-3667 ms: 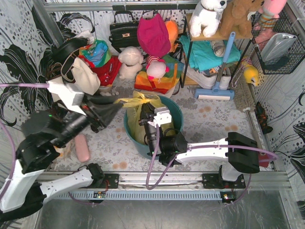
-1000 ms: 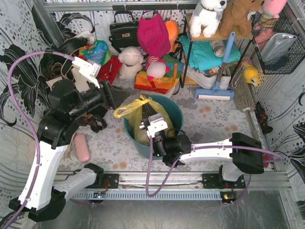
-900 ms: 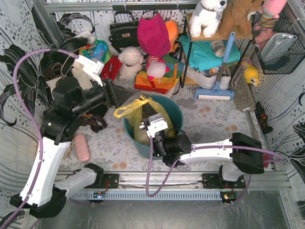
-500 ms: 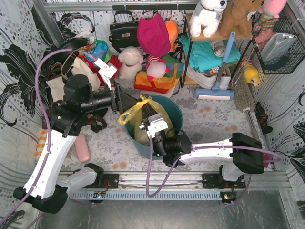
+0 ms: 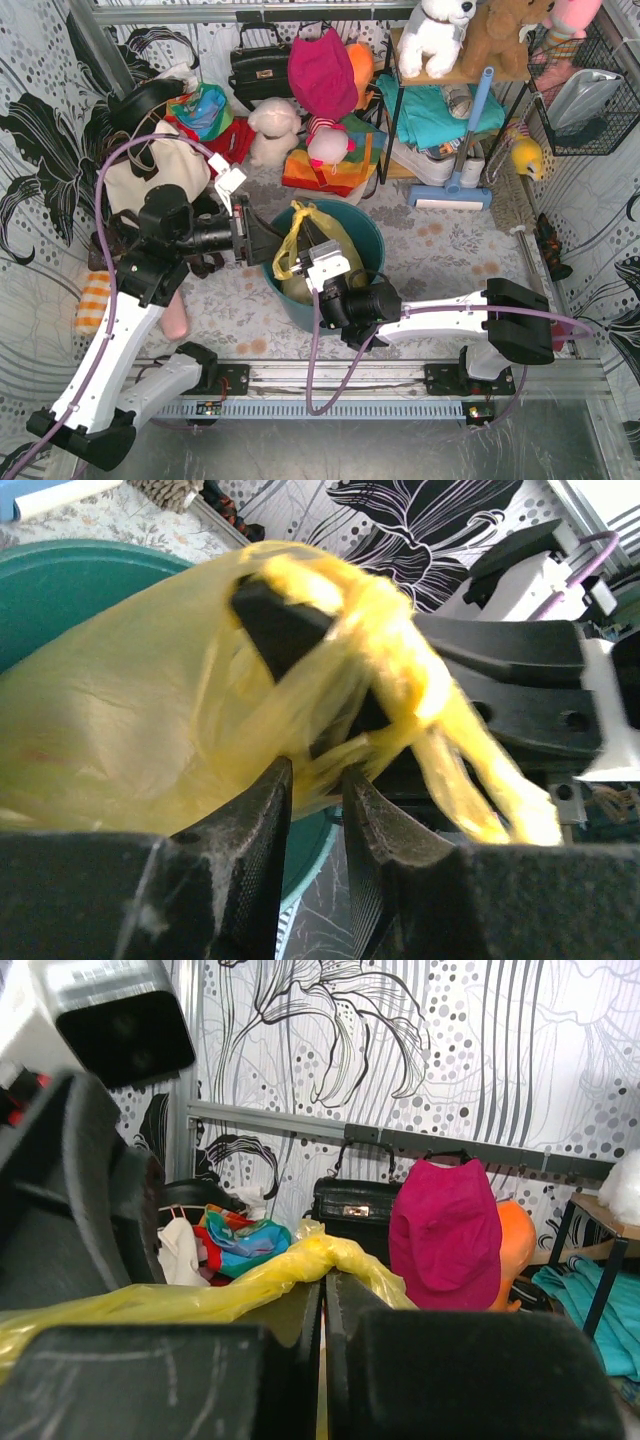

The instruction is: Tie the trash bag

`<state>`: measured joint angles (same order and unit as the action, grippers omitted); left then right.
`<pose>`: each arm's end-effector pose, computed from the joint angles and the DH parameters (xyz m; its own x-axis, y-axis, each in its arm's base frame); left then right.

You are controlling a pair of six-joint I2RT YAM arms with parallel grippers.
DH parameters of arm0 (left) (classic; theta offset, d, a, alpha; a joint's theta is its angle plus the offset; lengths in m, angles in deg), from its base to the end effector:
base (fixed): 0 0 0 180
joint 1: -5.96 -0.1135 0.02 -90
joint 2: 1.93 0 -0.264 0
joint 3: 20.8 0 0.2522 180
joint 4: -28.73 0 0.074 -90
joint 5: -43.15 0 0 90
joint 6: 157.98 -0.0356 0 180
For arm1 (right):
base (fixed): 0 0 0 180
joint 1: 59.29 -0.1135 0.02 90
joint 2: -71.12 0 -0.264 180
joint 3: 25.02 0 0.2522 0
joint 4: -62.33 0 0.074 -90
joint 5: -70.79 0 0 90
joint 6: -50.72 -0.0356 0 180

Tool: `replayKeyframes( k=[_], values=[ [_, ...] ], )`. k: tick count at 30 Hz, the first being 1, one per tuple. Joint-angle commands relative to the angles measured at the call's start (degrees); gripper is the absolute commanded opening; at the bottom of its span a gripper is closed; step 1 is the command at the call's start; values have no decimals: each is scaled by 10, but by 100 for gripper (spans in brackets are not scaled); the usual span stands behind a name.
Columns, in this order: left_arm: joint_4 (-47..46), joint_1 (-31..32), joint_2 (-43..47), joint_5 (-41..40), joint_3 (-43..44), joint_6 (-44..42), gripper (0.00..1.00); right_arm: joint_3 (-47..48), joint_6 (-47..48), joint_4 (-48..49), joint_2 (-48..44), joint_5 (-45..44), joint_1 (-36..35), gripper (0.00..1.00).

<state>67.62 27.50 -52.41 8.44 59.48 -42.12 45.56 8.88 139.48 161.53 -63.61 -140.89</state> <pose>0.1417 -0.0874 0.4276 -0.5527 -0.0488 -0.8319 0.8035 0.2337 -0.5476 0.0703 0.3058 0.3756 0.5675 0.1992 -0.7989 -0.3431 0.9393 -0.0094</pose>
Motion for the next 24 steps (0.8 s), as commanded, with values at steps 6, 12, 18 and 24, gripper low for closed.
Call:
replayKeyframes(
  k=[6, 12, 18, 24],
  values=[
    [-71, 3, 15, 1, -70, 38, 30, 1, -24, 64, -22, 60, 3, 0],
    [-45, 3, 6, -43, -78, 19, 29, -20, -70, 34, -46, 86, 2, 0],
    [64, 3, -4, -146, 20, -48, 35, -27, -84, 22, -54, 85, 2, 0],
    [139, 3, -16, -222, 130, -81, 38, -26, -86, 22, -53, 82, 2, 0]
  ],
)
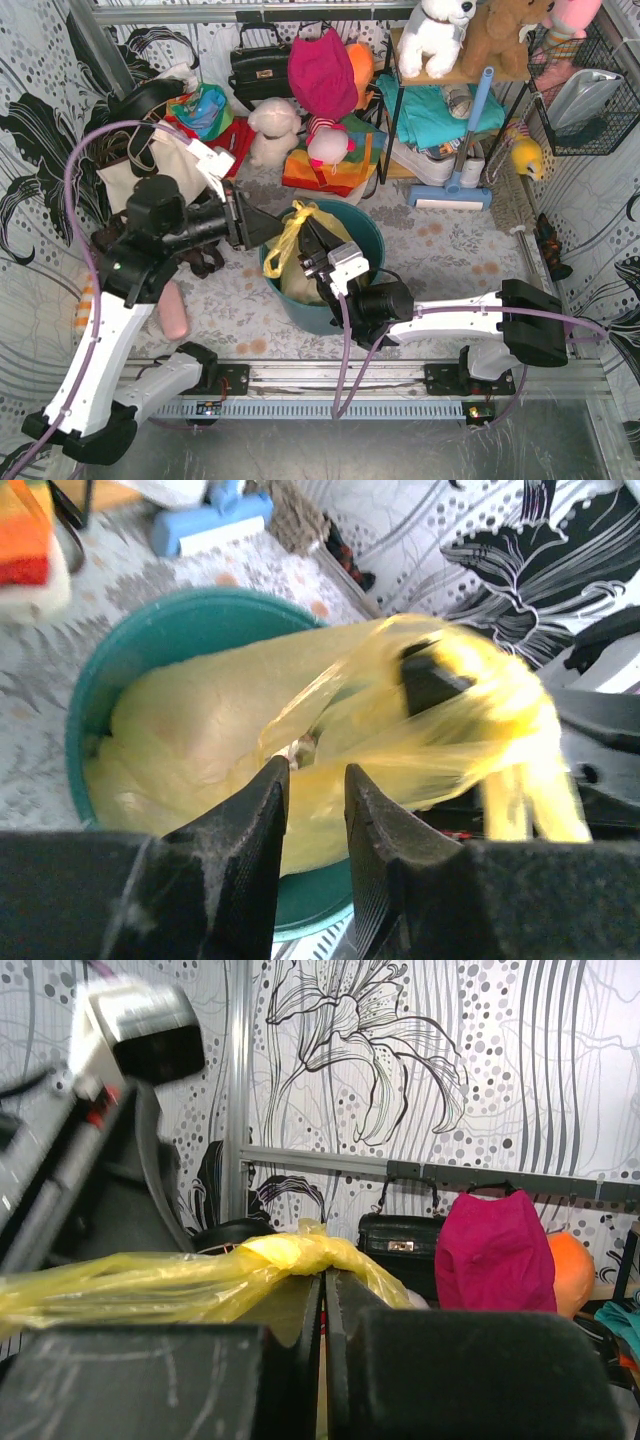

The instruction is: Tie the trash bag

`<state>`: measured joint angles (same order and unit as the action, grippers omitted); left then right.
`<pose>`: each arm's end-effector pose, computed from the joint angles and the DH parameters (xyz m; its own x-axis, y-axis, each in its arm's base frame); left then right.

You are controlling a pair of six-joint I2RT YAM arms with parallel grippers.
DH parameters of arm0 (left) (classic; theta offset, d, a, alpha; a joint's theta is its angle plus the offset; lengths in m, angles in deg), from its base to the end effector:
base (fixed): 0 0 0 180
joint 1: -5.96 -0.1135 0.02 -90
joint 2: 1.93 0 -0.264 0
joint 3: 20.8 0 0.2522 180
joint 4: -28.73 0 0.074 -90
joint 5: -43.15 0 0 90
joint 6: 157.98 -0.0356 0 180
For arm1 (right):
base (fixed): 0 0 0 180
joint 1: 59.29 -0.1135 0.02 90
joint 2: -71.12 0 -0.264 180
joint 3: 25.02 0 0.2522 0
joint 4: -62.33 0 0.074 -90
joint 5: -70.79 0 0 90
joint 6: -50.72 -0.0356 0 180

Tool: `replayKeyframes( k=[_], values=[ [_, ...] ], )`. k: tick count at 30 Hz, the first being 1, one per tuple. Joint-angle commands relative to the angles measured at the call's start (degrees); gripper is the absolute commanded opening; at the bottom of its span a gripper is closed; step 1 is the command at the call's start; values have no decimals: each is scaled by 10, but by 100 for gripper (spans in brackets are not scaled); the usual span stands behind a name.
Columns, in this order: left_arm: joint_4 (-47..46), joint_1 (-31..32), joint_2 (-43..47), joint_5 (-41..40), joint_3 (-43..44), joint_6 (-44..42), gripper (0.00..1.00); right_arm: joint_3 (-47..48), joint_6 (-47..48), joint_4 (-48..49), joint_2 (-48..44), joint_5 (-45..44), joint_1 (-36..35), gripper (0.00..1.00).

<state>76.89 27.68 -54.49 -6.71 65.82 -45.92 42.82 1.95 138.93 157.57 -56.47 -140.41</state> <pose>0.1463 -0.0830 0.4397 -0.5342 -0.0963 -0.8399 0.7155 0.4776 -0.5098 0.0671 0.2900 0.3833 0.5841 0.3401 -0.7370 -0.4679 0.8830 0.0367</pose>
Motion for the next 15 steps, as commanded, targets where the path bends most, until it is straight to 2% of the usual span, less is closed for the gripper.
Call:
replayKeyframes(
  k=[1, 6, 9, 12, 15],
  values=[
    [58, 1, 2, -81, 82, -47, 39, 1, -16, 27, -14, 10, -3, 0],
    [83, 1, -7, -104, 137, -53, 40, 3, -13, 26, -12, 10, -3, 0],
    [79, 1, -9, -145, 156, -30, 43, 5, -12, 25, -9, 7, -3, 0],
    [41, 1, -18, -140, 155, 13, 45, 4, -16, 25, -8, 7, -3, 0],
    [-34, 1, -18, -114, 123, 89, 48, 7, -15, 26, -5, 5, -3, 0]
  ],
)
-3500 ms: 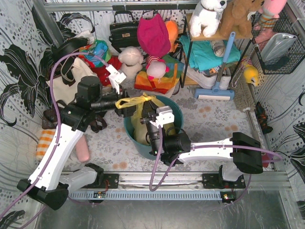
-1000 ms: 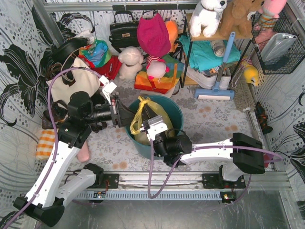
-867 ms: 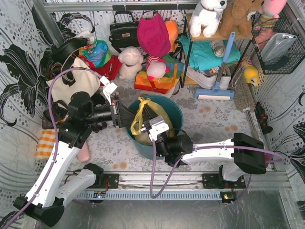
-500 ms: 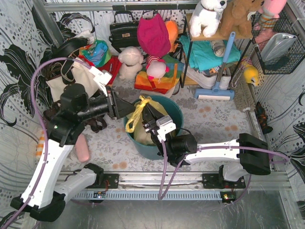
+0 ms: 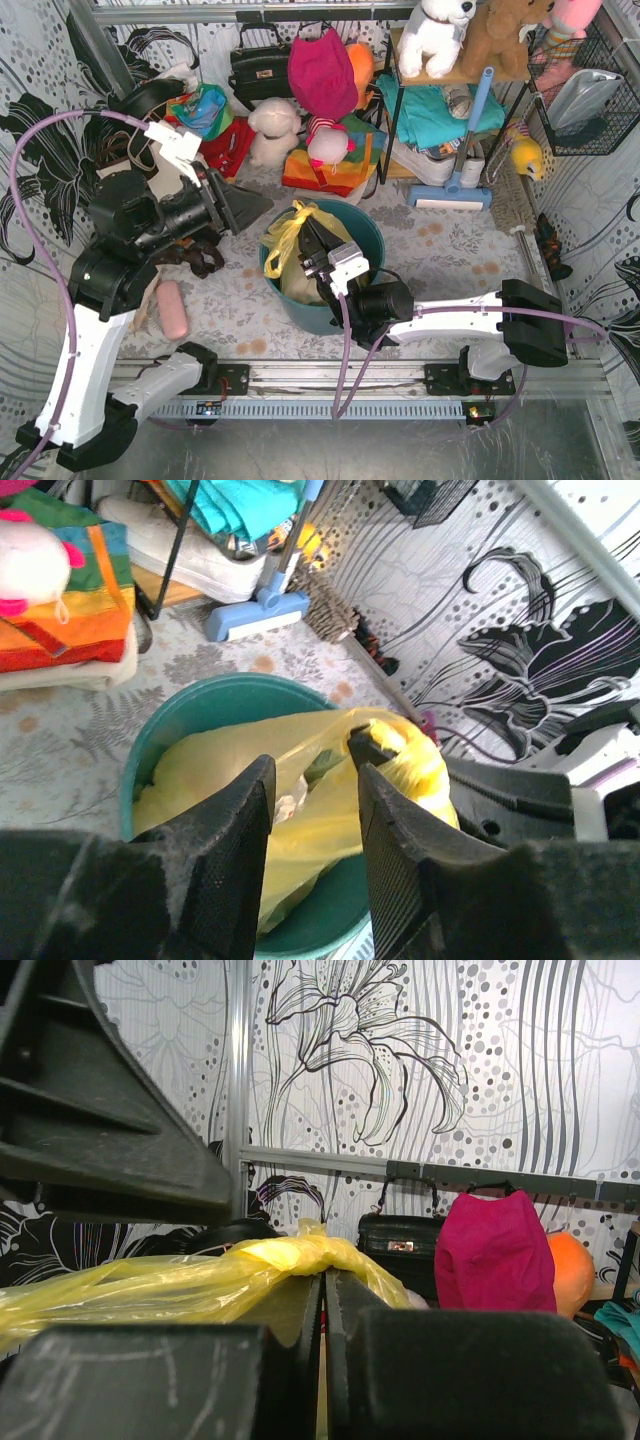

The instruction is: Tie the trash bag

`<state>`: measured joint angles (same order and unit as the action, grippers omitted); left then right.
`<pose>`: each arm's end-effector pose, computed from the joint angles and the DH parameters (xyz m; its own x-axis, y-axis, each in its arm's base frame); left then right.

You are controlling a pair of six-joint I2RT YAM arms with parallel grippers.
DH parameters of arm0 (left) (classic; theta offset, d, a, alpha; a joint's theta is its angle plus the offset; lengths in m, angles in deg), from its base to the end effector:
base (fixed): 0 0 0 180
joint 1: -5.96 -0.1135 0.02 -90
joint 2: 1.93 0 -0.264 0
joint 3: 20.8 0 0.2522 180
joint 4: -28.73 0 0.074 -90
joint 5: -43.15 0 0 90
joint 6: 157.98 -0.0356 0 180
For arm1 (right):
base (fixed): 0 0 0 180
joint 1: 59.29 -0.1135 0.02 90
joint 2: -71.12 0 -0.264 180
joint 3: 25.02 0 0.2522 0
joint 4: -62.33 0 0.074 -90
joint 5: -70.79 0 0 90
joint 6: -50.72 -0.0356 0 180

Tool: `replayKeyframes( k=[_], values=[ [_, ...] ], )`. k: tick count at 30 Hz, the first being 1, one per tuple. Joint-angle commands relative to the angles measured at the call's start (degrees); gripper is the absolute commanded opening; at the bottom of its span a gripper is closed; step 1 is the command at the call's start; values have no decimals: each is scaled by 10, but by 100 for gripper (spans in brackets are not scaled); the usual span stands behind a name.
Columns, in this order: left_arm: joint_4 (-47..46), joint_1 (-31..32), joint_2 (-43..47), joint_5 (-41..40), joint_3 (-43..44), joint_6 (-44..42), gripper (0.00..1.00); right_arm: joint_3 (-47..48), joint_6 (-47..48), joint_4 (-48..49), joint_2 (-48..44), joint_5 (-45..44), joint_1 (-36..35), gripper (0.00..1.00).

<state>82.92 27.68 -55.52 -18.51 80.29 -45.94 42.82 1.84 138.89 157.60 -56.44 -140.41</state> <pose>0.1222 -0.0669 0.4996 -0.3869 -0.2014 -0.8999 0.6673 0.6124 -0.4240 0.0671 0.2902 0.3831 0.5833 0.3410 -0.7372 -0.4692 0.8823 0.0369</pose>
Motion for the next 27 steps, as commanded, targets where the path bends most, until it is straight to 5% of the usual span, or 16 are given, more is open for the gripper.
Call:
replayKeyframes(
  k=[1, 8, 27],
  values=[
    [-138, 1, -5, 18, -38, 112, 48, 8, -13, 27, -4, 3, -3, 0],
    [-244, 1, -8, 88, -78, 186, 49, 12, -9, 29, -1, 2, -3, 0],
    [-203, 1, -37, 108, -77, 156, 47, 20, -12, 34, 7, -1, -3, 0]
  ],
)
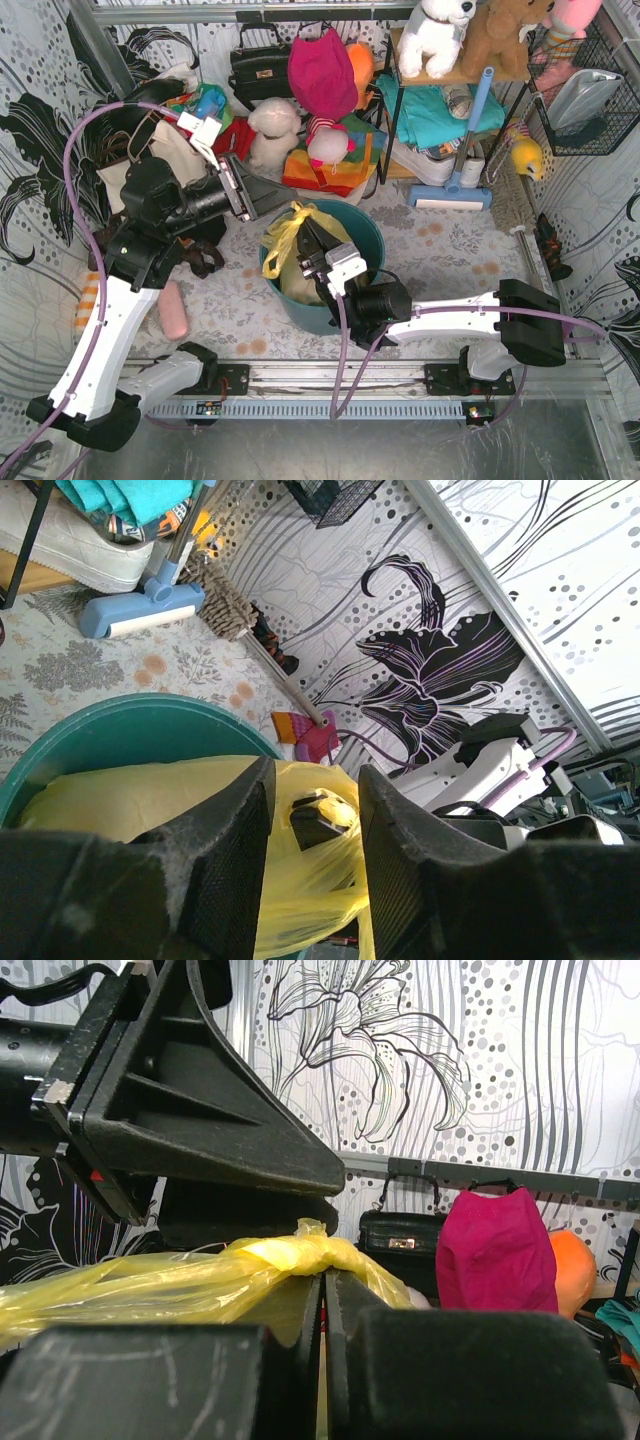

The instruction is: Tie the trash bag

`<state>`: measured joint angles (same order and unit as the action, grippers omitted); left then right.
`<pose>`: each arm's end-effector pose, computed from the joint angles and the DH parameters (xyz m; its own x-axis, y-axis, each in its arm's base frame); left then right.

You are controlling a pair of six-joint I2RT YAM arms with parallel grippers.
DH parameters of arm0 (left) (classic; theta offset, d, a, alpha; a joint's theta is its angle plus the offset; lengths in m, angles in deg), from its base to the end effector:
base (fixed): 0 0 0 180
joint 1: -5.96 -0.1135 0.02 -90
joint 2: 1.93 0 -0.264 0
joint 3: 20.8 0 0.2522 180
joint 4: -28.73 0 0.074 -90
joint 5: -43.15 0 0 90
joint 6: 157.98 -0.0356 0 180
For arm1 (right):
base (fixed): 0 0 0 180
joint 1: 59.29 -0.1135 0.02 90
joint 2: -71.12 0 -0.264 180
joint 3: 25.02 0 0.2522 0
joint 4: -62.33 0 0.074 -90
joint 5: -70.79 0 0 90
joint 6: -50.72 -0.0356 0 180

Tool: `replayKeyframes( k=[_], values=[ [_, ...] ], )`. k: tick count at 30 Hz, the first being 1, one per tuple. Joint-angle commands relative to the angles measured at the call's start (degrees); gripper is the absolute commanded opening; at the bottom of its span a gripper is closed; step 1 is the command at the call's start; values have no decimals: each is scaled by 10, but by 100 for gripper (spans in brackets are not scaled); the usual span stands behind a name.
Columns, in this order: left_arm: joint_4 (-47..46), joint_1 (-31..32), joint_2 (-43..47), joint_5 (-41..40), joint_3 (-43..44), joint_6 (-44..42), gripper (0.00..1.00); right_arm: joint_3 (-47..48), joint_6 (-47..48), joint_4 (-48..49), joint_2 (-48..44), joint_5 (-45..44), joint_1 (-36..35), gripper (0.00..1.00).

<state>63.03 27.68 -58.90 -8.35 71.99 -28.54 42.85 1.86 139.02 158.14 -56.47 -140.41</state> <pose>0.1613 -0.0881 0.4851 -0.5322 -0.3232 -0.7825 0.6858 0.3774 -0.6223 0.0675 0.2925 0.3808 0.5824 0.3358 -0.7403 -0.4687 0.8828 0.0316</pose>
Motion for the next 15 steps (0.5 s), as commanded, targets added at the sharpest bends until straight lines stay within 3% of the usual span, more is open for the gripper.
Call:
replayKeyframes(
  k=[1, 15],
  values=[
    [0, 1, -3, 7, 7, -21, 46, 20, -12, 33, 2, -1, -3, 0],
    [16, 1, 8, 42, 2, -36, 43, 26, -15, 35, 9, -3, -3, 0]
  ],
)
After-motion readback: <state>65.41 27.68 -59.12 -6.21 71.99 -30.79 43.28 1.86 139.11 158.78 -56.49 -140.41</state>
